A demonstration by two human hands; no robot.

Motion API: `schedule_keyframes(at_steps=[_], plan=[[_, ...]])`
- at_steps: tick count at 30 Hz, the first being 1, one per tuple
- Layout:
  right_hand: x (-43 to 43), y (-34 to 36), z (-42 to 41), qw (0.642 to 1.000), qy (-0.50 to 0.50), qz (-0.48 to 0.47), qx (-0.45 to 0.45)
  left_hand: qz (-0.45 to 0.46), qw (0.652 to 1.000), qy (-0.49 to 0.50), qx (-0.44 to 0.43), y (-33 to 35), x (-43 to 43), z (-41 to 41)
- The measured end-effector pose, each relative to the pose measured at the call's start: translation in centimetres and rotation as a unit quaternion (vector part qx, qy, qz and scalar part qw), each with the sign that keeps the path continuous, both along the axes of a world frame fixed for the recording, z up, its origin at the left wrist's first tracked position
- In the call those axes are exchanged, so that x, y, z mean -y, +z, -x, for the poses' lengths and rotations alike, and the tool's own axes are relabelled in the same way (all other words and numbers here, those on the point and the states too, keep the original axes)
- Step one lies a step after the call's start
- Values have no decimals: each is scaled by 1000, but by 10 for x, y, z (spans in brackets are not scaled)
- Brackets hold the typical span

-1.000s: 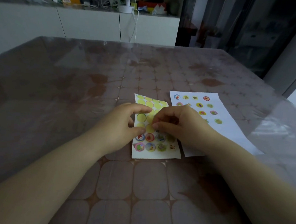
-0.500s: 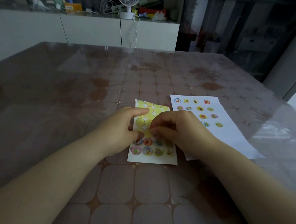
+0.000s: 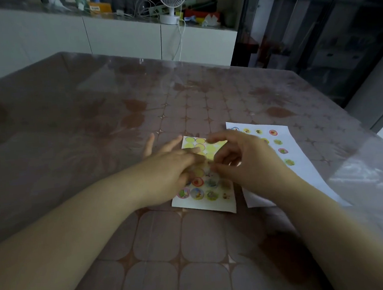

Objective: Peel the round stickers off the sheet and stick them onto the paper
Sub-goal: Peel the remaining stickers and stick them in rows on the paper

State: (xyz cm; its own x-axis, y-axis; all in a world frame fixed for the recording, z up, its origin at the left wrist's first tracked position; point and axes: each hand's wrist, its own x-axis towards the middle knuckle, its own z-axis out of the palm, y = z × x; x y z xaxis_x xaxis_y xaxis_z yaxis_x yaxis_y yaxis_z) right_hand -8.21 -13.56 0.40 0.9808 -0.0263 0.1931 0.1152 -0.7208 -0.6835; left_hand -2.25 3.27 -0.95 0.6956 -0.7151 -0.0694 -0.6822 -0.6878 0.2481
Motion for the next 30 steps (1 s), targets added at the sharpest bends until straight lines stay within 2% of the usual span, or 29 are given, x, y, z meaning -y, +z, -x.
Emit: schedule_keyframes(at_steps=[4,7,10,18,22,30], plan=[[35,25,7,997,-66,30,-1,26,1000,15,4,0,-4,-3],[61,35,10,991,-102,47,-69,11,1000,20,9,-1,-3,-4],[77,31,13,981,-127,19,-144,-4,1000,18,4,-4,-3,-6],[75,27,13,970,-118,-10,-211,-15,1000,6,19,-6,-4,-7],[77,21,9,959,-131,-30,-250,10,1000,1,19,-6,-5,-7],[77,15,1,944,-153,33,-289,6,1000,11,8,-4,-4,-8]])
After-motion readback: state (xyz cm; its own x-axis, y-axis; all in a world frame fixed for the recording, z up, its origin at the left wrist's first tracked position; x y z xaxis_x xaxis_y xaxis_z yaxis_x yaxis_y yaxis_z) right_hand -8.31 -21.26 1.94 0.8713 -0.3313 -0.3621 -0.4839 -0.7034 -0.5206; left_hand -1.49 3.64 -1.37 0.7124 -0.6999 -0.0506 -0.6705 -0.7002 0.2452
